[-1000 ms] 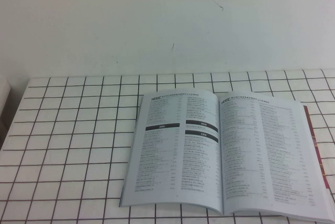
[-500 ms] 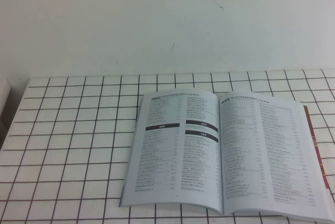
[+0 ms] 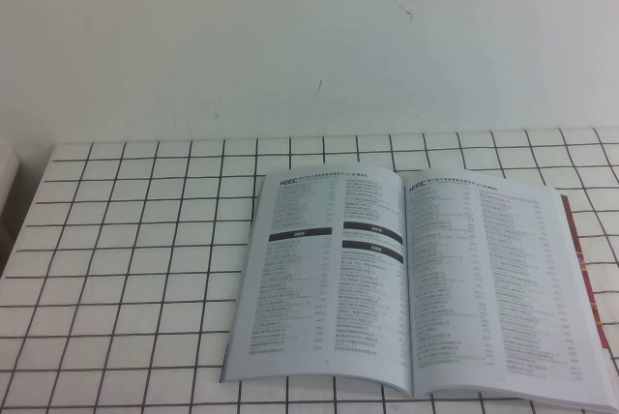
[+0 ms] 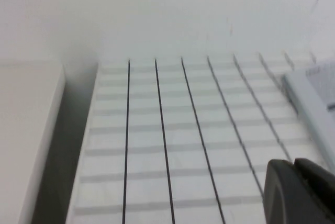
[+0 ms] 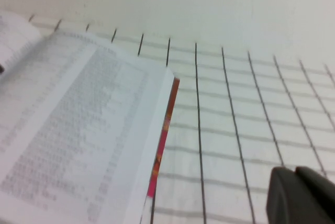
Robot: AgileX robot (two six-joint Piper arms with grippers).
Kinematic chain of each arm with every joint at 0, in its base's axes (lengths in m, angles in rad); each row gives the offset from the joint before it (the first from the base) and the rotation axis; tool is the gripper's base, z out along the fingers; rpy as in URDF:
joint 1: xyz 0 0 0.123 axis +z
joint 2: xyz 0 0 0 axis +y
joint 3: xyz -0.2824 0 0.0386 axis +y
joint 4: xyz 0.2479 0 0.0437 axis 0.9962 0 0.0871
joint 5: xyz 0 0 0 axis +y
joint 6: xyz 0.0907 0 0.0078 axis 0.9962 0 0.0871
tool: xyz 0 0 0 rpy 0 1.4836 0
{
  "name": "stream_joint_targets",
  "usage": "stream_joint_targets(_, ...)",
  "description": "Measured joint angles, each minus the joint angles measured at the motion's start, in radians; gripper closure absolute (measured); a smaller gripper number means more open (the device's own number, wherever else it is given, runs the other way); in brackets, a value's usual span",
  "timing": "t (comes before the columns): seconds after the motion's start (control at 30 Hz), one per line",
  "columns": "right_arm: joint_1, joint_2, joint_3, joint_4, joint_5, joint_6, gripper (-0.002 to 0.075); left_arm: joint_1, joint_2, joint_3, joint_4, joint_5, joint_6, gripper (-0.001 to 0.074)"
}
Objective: Close book
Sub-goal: 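Close the open booklet and leave it lying on the table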
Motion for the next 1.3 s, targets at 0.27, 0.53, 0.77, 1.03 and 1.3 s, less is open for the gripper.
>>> stream_joint_targets(0.27,0.000,0.000,0.000,0.000,-0.516,0.000,0.0729,0.000,0.000,0.000,0.001,-0.525,0.000,0.0738)
stream_joint_targets(0.53,0.000,-0.002,0.000,0.006,-0.949,-0.002,0.0729,0.000,0.000,0.000,0.002,-0.827,-0.002,0.0738)
stream_joint_targets(0.77,0.000,-0.002,-0.022,0.098,-0.972,-0.013,0.0729,0.000,-0.001,0.000,-0.042,-0.876,-0.002,0.0738)
stream_joint_targets(1.03,0.000,0.073,-0.423,0.018,-0.201,-0.057,0.0729,0.000,0.026,-0.256,-0.040,-0.363,0.024,0.0738)
stream_joint_targets(1.3,0.000,0.427,-0.753,0.102,0.293,-0.146,0.0729,0.000,0.288,-0.579,-0.085,-0.010,0.026,0.0738)
